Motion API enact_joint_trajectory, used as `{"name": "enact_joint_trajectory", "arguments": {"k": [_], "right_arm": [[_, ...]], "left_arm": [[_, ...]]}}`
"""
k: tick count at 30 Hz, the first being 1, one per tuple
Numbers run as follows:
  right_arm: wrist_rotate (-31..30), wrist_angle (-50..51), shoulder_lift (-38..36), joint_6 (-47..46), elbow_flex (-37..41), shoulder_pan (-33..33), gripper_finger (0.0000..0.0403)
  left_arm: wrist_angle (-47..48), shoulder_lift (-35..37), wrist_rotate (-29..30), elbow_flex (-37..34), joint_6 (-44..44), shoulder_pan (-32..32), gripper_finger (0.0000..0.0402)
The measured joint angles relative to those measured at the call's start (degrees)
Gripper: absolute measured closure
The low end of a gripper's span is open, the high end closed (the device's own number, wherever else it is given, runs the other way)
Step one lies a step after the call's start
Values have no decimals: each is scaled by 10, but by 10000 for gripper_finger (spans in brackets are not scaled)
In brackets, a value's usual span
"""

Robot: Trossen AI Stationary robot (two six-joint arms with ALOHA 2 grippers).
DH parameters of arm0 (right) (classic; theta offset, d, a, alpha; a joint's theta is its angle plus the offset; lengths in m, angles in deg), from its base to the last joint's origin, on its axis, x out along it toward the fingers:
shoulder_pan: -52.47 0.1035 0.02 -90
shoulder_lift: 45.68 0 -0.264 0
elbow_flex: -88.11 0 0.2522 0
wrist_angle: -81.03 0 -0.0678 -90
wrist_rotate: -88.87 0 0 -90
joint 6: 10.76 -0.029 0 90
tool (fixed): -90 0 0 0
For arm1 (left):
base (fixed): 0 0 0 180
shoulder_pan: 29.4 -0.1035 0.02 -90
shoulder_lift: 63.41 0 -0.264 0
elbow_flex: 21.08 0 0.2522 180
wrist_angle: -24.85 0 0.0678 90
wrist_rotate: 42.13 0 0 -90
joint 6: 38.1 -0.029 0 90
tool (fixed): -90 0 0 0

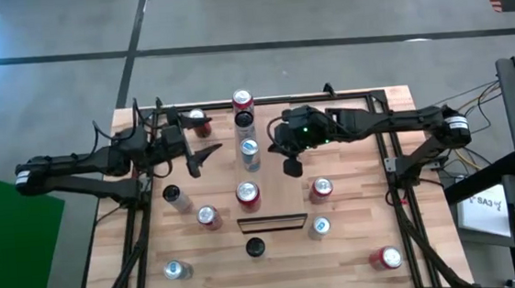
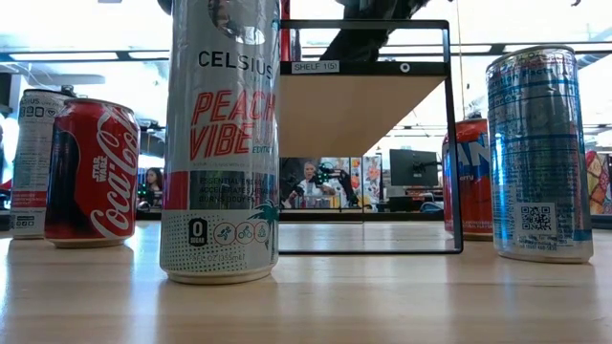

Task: Place canned beverage on shelf
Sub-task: Adjust the blue soda on the shelf

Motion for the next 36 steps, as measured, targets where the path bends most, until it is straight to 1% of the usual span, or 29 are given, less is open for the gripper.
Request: {"name": "enact_joint_trajectory", "arguments": {"k": [7, 14, 31, 36], "right_arm": [[0, -72, 3, 1, 39, 0, 394], [0, -125, 4, 10, 48, 0, 394], [5, -159, 6, 11, 48, 0, 394], [5, -159, 19, 11, 49, 0, 394]], "left_arm": [[-10, -1, 1, 0, 10, 6, 80], [-23, -11, 1, 0, 8, 6, 80], [-24, -14, 1, 0, 4, 6, 80], [-25, -14, 1, 0, 4, 6, 80]]}}
